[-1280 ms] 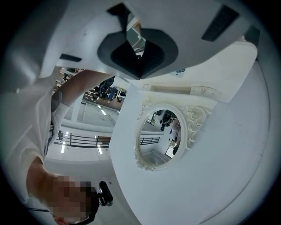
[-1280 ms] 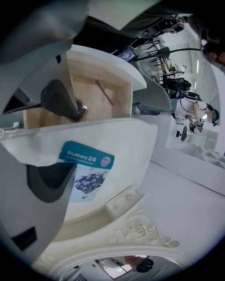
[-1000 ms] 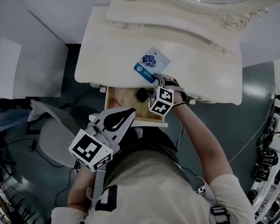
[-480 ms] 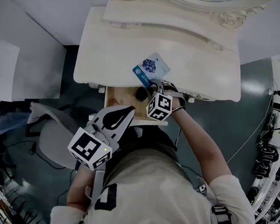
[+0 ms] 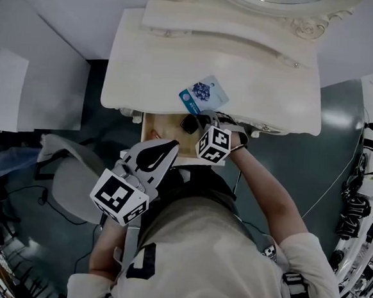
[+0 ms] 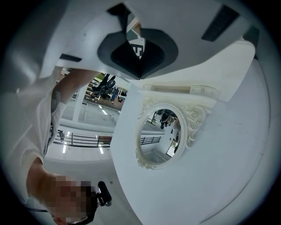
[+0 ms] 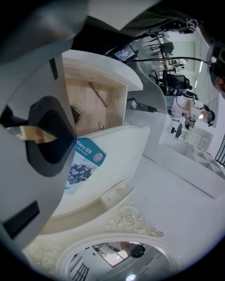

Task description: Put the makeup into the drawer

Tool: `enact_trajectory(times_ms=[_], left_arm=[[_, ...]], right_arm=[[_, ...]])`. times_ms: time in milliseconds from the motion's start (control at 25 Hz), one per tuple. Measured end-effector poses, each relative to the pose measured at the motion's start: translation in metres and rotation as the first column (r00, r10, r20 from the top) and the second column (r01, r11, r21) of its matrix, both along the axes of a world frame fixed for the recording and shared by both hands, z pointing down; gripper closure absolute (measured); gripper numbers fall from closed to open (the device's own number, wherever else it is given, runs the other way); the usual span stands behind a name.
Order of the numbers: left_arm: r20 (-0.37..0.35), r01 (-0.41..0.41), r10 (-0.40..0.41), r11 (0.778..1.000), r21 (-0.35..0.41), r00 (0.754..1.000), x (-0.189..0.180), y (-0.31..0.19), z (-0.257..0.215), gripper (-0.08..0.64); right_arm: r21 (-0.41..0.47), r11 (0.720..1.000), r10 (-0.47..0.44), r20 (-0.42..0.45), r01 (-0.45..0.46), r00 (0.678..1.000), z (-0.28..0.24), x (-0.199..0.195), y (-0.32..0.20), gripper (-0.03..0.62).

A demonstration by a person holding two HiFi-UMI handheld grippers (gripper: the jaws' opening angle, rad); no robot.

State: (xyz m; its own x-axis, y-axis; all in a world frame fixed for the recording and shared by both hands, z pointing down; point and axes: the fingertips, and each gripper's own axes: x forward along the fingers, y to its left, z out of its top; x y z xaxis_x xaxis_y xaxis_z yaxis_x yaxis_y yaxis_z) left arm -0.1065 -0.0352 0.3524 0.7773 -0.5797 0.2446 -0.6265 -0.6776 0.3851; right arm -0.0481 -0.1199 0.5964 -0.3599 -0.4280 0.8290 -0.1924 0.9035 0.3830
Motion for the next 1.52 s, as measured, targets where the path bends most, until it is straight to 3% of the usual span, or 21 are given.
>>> enact_trajectory(times_ms=[240,600,760,920,1160,1280,1520], left_arm=[[-0.008,0.003,-0.003,1.000,0.002,1.000,0.000,0.002,-0.002,0.503],[-0.018,-0.013,0.013,1.000,0.020,1.000,0.006,0.004,-0.007,0.503],[-0.023,-0.012,0.012,1.000,0.017,1.000,0.005,0.005,-0.007,0.503],[-0.028,0.010,-0.009,1.000,0.014,1.000,-0.004,0.005,-0.007,0.503],[-0.030,0.049,-0.049,0.999,0.012,0.998,-0.023,0.006,-0.005,0.503],[-0.033,0.070,-0.070,0.998,0.003,0.997,-0.031,0.007,-0.002,0.503],[-0.033,0.087,-0.087,0.996,-0.006,0.996,-0.038,0.011,0.002,0.503]], right_arm=[[-0.068,0.995,0.082,0.099,-0.075,0.992,-0.019,-0.002,0.010,0.565],[-0.204,0.965,0.226,0.322,-0.166,0.919,-0.085,-0.001,0.033,0.565],[-0.312,0.933,0.310,0.433,-0.181,0.846,-0.117,-0.007,0.048,0.565],[-0.394,0.899,0.364,0.439,-0.188,0.821,-0.124,-0.008,0.060,0.566],[-0.563,0.812,0.466,0.470,-0.152,0.750,-0.136,-0.023,0.079,0.566],[-0.591,0.796,0.466,0.461,-0.131,0.755,-0.135,-0.033,0.087,0.566],[-0.570,0.799,0.451,0.359,-0.190,0.817,-0.104,-0.031,0.084,0.566]])
